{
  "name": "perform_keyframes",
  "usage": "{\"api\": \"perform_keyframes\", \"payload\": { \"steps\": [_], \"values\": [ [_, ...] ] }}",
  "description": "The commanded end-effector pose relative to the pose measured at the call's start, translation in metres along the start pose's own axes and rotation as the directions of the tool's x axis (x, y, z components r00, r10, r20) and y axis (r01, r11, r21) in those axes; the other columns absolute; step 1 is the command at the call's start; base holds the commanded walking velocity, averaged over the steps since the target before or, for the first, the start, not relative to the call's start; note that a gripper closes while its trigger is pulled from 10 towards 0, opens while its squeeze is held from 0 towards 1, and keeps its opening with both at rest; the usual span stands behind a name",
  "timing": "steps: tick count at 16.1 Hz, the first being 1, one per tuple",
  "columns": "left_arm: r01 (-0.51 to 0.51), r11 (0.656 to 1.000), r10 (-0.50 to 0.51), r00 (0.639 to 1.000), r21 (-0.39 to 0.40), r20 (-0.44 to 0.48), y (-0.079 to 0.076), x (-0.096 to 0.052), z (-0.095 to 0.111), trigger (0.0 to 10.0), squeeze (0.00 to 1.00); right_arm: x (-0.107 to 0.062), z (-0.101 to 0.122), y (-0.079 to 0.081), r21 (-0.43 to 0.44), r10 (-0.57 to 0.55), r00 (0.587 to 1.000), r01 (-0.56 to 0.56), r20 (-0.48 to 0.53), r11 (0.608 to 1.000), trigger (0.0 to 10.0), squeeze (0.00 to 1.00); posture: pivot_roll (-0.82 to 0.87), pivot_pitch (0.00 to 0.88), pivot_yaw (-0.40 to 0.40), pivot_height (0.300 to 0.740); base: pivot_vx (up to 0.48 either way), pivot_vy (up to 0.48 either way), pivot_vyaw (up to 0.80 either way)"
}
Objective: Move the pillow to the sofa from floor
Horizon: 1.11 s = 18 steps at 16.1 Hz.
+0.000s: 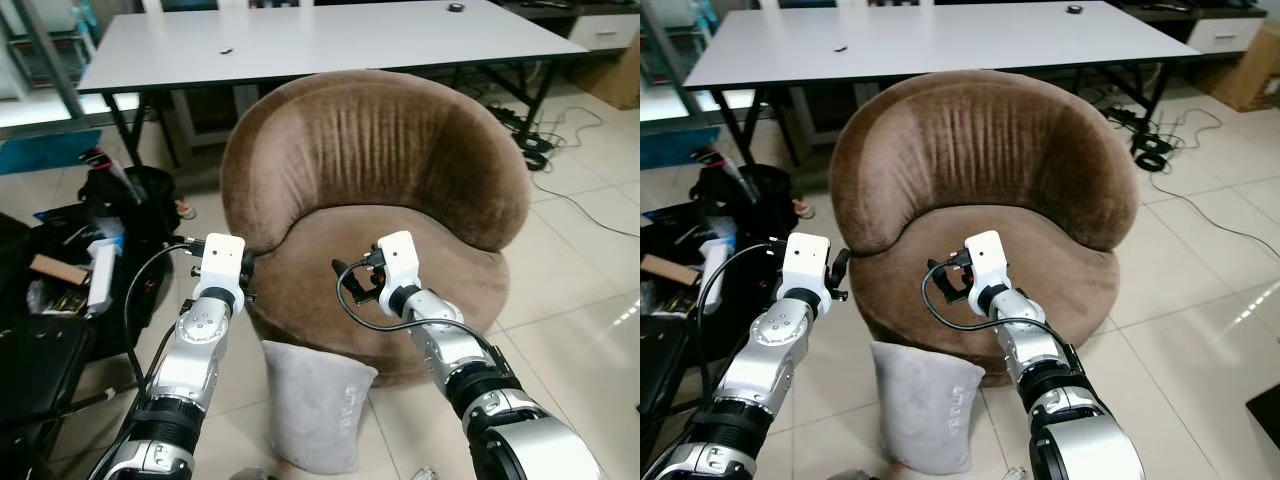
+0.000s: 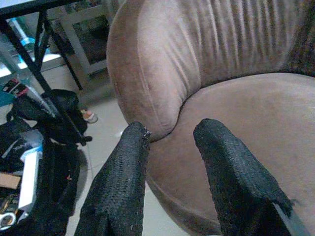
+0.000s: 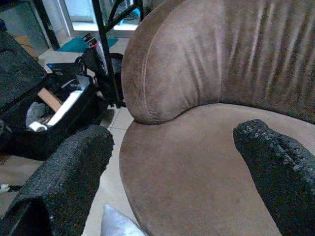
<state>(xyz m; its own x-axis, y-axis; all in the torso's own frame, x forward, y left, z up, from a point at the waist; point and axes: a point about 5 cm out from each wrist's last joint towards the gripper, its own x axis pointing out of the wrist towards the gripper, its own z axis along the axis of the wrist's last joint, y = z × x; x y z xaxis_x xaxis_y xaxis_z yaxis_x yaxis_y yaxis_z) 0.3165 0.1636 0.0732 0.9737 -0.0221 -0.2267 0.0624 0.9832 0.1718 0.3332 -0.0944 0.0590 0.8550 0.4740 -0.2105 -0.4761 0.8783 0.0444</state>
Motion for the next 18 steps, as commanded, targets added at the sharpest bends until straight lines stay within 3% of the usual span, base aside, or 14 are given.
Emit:
{"api": "perform_keyframes", "payload": {
  "steps": [1, 5, 7, 10, 12, 13, 15, 16, 18],
  "values": [
    [0.006, 1.000, -0.006, 1.000, 0.003, 0.000, -0.001, 0.001, 0.001, 10.0, 0.00, 0.001, 0.004, -0.003, -0.020, -0.002, 1.000, 0.002, -0.001, 1.000, 10.0, 0.00, 0.01, 0.000, 0.003, 0.740, 0.000, 0.000, 0.00],
    [-0.011, 1.000, 0.011, 1.000, -0.019, 0.001, 0.007, 0.000, 0.000, 10.0, 0.00, -0.001, 0.009, -0.011, -0.048, -0.021, 1.000, 0.022, 0.020, 0.999, 10.0, 0.00, 0.01, 0.000, 0.001, 0.740, 0.000, 0.000, 0.00],
    [-0.032, 0.993, 0.036, 0.999, -0.115, 0.032, 0.014, -0.002, 0.002, 10.0, 0.00, -0.004, 0.011, -0.014, -0.062, -0.045, 0.997, 0.049, 0.063, 0.997, 10.0, 0.00, 0.01, 0.000, 0.001, 0.740, 0.000, 0.000, 0.00],
    [-0.047, 0.986, 0.061, 0.995, -0.161, 0.083, 0.022, -0.012, -0.002, 10.0, 0.00, -0.009, 0.006, -0.012, -0.060, -0.038, 0.995, 0.044, 0.093, 0.997, 10.0, 0.00, 0.02, 0.000, -0.003, 0.740, 0.000, 0.000, 0.00],
    [-0.072, 0.983, 0.084, 0.995, -0.171, 0.062, 0.030, -0.026, -0.025, 10.0, 0.00, -0.020, -0.008, -0.014, -0.071, -0.036, 0.994, 0.044, 0.105, 0.997, 10.0, 0.00, 0.02, 0.000, -0.005, 0.740, 0.000, 0.000, 0.00],
    [-0.083, 0.973, 0.090, 0.996, -0.214, 0.023, 0.031, -0.039, -0.046, 10.0, 0.00, -0.032, -0.027, -0.017, -0.028, -0.043, 0.997, 0.045, 0.062, 0.999, 10.0, 0.00, 0.03, 0.000, -0.007, 0.740, 0.000, 0.000, 0.00],
    [-0.153, 0.951, 0.150, 0.988, -0.268, -0.032, 0.036, -0.061, -0.070, 10.0, 0.00, -0.046, -0.045, -0.017, -0.005, -0.033, 0.999, 0.033, 0.021, 0.999, 10.0, 0.00, 0.03, 0.000, -0.011, 0.740, 0.000, 0.000, 0.00],
    [-0.167, 0.949, 0.160, 0.986, -0.269, -0.047, 0.036, -0.068, -0.076, 10.0, 0.00, -0.049, -0.050, -0.017, -0.007, -0.033, 0.999, 0.033, -0.002, 0.999, 10.0, 0.00, 0.04, 0.000, -0.012, 0.740, 0.000, 0.000, 0.00],
    [-0.165, 0.951, 0.160, 0.986, -0.260, -0.041, 0.035, -0.065, -0.074, 10.0, 0.00, -0.046, -0.051, -0.012, -0.024, -0.029, 0.999, 0.028, -0.025, 0.999, 10.0, 0.00, 0.04, 0.000, -0.014, 0.740, 0.000, 0.000, 0.00]
  ]
}}
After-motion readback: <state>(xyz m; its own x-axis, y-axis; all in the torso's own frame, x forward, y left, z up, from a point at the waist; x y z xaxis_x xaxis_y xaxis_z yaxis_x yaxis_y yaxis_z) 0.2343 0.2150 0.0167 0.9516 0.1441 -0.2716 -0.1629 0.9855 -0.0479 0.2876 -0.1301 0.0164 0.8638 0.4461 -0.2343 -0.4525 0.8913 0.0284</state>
